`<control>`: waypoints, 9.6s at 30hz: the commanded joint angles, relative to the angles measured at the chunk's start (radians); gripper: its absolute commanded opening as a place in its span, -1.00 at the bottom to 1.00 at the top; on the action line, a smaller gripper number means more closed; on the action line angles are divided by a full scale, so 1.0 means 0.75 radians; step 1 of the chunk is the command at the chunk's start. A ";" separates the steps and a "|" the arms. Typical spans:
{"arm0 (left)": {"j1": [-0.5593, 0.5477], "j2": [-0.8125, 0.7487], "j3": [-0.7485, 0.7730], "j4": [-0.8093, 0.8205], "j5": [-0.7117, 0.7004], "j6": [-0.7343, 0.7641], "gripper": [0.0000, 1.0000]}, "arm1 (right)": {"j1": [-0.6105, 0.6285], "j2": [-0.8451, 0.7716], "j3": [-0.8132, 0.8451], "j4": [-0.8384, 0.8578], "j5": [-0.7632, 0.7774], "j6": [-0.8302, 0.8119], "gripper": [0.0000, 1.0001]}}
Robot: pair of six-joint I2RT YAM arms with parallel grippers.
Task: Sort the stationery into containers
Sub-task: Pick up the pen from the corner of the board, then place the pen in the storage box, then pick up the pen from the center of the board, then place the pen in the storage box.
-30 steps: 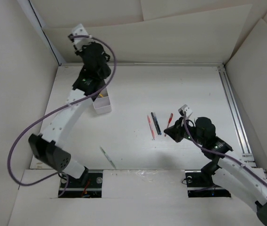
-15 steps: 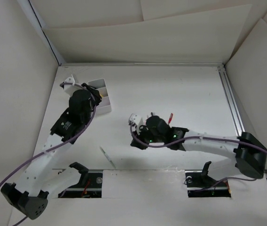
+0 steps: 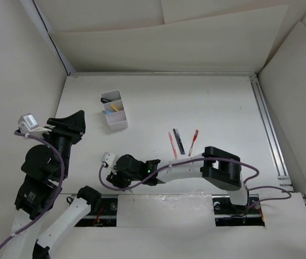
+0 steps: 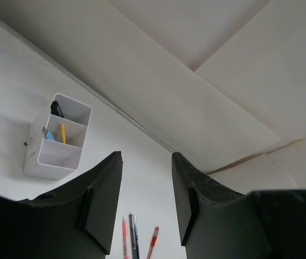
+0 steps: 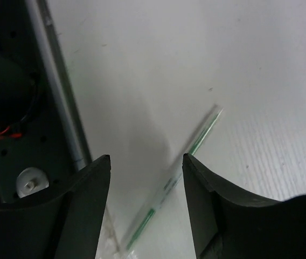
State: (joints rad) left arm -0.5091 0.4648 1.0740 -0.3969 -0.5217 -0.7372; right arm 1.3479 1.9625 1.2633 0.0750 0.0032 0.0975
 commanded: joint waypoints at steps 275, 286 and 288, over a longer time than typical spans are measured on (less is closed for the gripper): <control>-0.002 -0.174 -0.591 0.218 0.509 -0.093 -0.26 | -0.797 0.214 0.374 1.095 -0.334 0.293 -0.01; -0.002 -0.200 -0.565 0.204 0.509 -0.093 -0.26 | -0.811 -0.052 0.157 0.810 -0.232 0.220 -0.16; -0.002 -0.200 -0.565 0.204 0.528 -0.079 -0.26 | -0.811 -0.170 0.065 0.670 -0.089 0.220 -0.73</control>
State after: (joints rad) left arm -0.5091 0.3248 0.6342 -0.2733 -0.1486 -0.8097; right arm 0.7345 1.9110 1.3911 0.7120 -0.1852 0.2729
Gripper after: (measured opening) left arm 0.370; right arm 0.189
